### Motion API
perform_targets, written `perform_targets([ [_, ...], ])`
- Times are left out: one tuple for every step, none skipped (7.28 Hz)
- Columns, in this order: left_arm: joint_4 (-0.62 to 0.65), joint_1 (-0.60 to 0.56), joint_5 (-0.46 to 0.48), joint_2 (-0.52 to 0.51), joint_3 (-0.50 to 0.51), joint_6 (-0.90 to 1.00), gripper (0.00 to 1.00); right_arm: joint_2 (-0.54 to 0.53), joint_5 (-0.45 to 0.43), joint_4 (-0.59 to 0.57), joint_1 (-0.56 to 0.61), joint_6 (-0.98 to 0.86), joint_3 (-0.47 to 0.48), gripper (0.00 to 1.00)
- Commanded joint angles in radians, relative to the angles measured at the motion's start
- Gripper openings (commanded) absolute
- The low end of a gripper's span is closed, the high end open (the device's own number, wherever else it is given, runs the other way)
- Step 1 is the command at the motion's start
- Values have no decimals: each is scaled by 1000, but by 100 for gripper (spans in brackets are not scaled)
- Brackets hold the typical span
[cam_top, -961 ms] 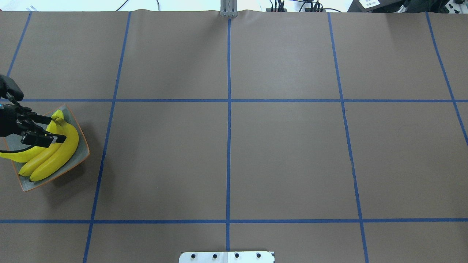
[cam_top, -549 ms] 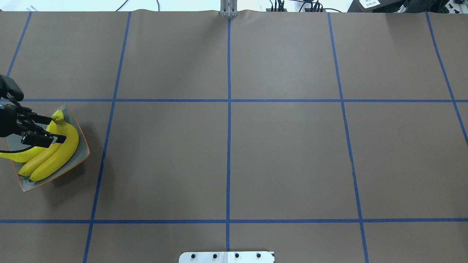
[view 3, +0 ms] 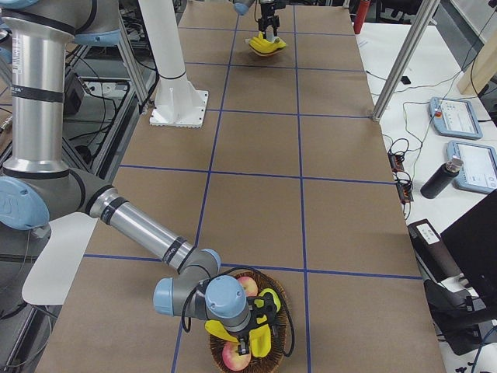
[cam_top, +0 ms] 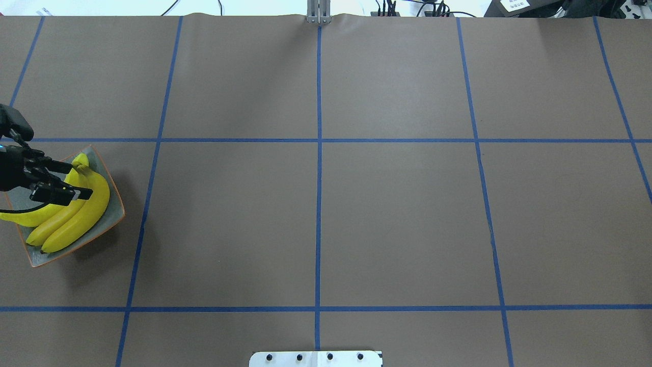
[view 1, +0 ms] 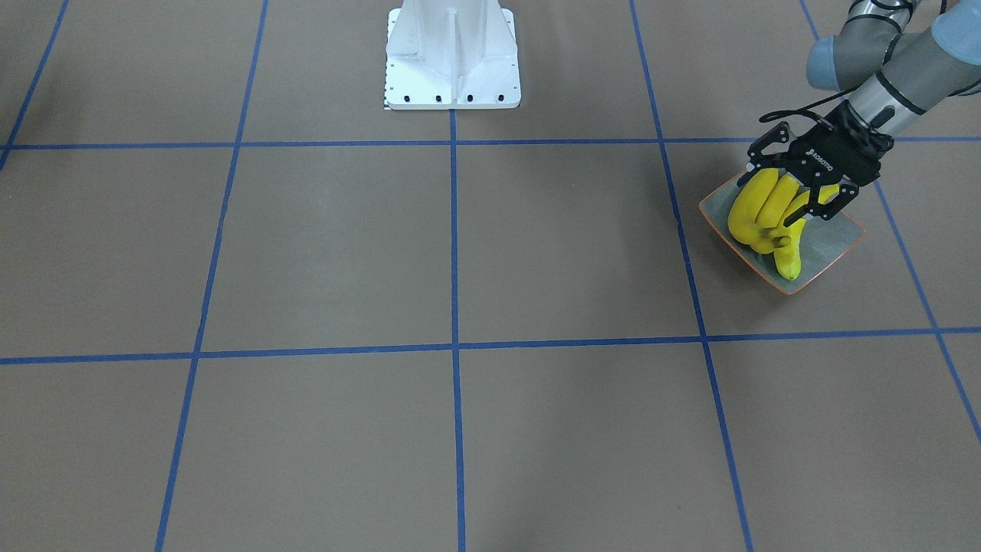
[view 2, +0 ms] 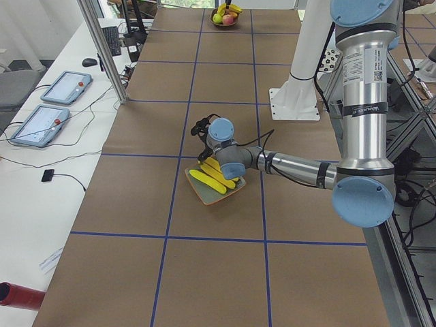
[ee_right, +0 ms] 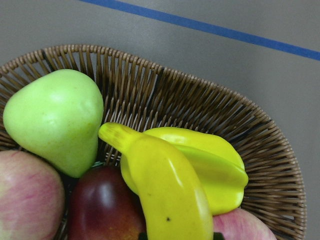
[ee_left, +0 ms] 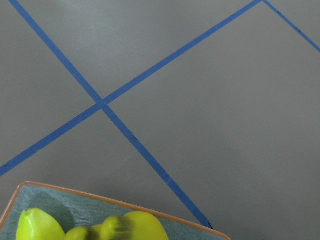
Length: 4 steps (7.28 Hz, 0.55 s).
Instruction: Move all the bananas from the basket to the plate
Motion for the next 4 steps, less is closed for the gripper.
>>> perform_targets([
  [0, 0, 1, -2, 3, 0, 100, 13, 5, -22, 6, 6, 55, 0],
  [0, 2, 1, -6, 7, 0, 100, 47, 4, -99, 9, 18, 99, 0],
  [0, 0, 1, -17, 15, -2, 100, 96, 5, -173, 9, 32, 127, 0],
  [-3, 3, 1, -20, 13, -35, 100, 142, 5, -184, 7, 128, 132, 0],
])
